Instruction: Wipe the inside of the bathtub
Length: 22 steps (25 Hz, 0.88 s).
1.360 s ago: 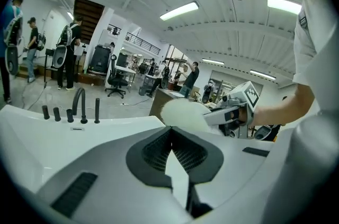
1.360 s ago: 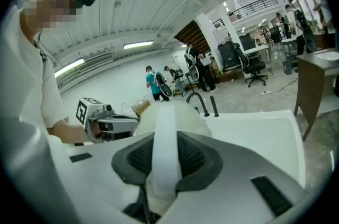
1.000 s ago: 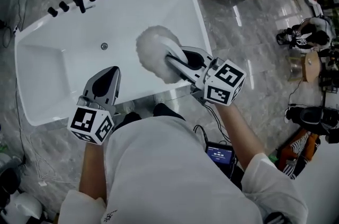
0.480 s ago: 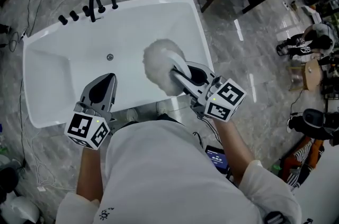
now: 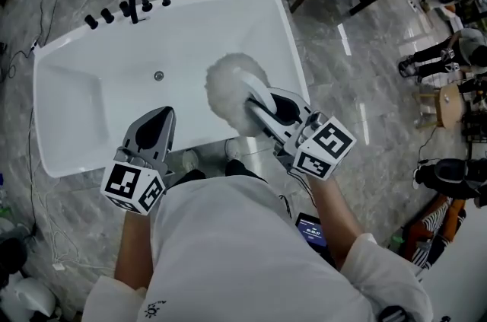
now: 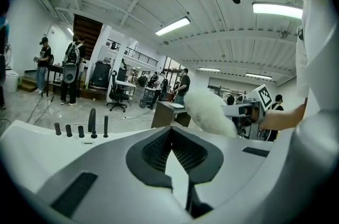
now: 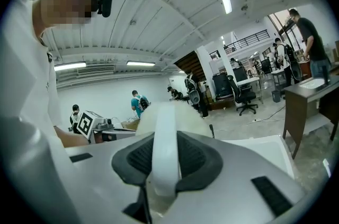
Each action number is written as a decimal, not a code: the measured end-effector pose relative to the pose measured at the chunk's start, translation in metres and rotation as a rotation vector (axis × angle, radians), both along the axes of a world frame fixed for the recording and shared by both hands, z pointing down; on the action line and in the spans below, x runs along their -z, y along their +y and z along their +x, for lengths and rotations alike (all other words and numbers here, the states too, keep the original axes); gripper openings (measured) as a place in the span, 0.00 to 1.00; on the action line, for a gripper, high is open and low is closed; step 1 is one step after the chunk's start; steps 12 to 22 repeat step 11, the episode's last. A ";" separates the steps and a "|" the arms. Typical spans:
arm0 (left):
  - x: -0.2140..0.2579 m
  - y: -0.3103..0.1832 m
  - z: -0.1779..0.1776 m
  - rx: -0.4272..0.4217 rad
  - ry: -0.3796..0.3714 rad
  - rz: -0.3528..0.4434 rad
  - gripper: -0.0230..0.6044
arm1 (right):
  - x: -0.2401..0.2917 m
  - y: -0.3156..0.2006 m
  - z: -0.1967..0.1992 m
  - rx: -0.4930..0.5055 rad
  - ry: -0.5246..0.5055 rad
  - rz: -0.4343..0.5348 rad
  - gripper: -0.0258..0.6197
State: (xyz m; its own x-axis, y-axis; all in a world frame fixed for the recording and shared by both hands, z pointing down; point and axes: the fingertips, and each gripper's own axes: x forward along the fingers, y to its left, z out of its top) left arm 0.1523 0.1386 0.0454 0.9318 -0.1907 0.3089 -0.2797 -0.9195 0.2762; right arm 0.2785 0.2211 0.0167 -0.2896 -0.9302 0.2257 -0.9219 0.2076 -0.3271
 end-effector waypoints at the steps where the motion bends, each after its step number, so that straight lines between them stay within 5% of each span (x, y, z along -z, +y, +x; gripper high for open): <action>1: 0.001 0.001 0.000 0.005 0.002 -0.001 0.05 | 0.000 0.002 0.000 -0.002 0.002 -0.003 0.18; 22: 0.006 -0.001 0.004 -0.030 0.021 0.031 0.05 | -0.007 0.007 0.001 -0.018 0.020 -0.029 0.18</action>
